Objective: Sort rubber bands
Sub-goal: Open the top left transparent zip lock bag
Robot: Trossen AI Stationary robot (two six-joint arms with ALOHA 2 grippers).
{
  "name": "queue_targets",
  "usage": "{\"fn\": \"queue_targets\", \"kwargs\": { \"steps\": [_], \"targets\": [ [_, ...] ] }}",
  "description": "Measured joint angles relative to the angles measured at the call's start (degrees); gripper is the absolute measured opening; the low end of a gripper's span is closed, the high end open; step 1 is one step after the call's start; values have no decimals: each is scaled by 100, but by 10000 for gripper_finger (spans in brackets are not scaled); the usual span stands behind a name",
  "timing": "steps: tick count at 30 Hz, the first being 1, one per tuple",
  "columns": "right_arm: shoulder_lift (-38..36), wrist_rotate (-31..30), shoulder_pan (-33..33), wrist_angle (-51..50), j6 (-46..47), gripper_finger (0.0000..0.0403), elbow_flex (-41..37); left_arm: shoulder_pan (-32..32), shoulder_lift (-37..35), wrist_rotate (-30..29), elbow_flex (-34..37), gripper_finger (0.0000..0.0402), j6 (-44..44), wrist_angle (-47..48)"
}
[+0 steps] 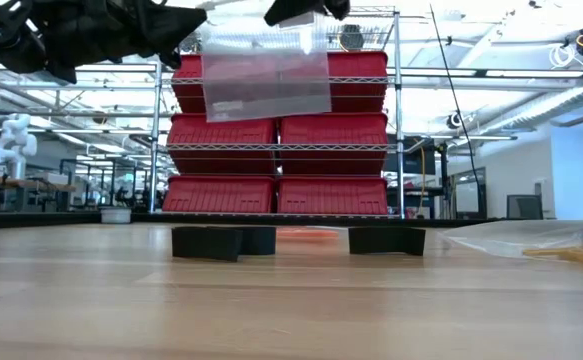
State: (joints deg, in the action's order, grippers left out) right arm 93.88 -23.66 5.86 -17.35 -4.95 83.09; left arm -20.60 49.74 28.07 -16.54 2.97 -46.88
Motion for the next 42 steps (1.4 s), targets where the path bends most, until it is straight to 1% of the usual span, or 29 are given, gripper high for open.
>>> {"fn": "queue_targets", "kwargs": {
  "steps": [3, 7, 10, 12, 15, 18, 23, 29, 32, 35, 40, 42],
  "targets": [
    [0, 39, -41, 24, 144, 55, 0, 2, 2, -4, -2, 3, 75, 218],
    [0, 678, -167, 154, 324, 102, 0, 2, 2, -4, -2, 2, 202, 550],
    [5, 1008, -284, 443, 431, 133, 0, 2, 2, -17, -2, 2, 242, 605],
    [70, 1181, -357, 679, 432, 145, 11, 2, 2, -45, -2, 1, 244, 599],
    [256, 1498, -463, 934, 426, 149, 11, 2, 2, -129, -2, 1, 247, 611],
    [426, 1504, -535, 1029, 351, 145, 33, 2, 2, -209, -2, 1, 342, 745],
    [688, 1495, -558, 1035, 315, 142, 423, 2, 49, -353, -2, 1, 351, 772],
    [1158, 1484, -694, 482, 282, 141, 992, 2, 145, -372, -2, 0, 351, 737],
    [1296, 1456, -761, 416, 280, 137, 1181, 2, 168, -447, -2, 0, 351, 739],
    [1363, 1469, -748, 276, 280, 110, 1304, 2, 168, -458, -2, 0, 351, 743],
    [1371, 1502, -775, 39, 295, 19, 1331, -3, 171, -498, -2, 0, 348, 745],
    [1371, 1484, -773, 9, 309, 12, 1331, -2, 175, -498, -2, 0, 348, 744]
  ]
}}
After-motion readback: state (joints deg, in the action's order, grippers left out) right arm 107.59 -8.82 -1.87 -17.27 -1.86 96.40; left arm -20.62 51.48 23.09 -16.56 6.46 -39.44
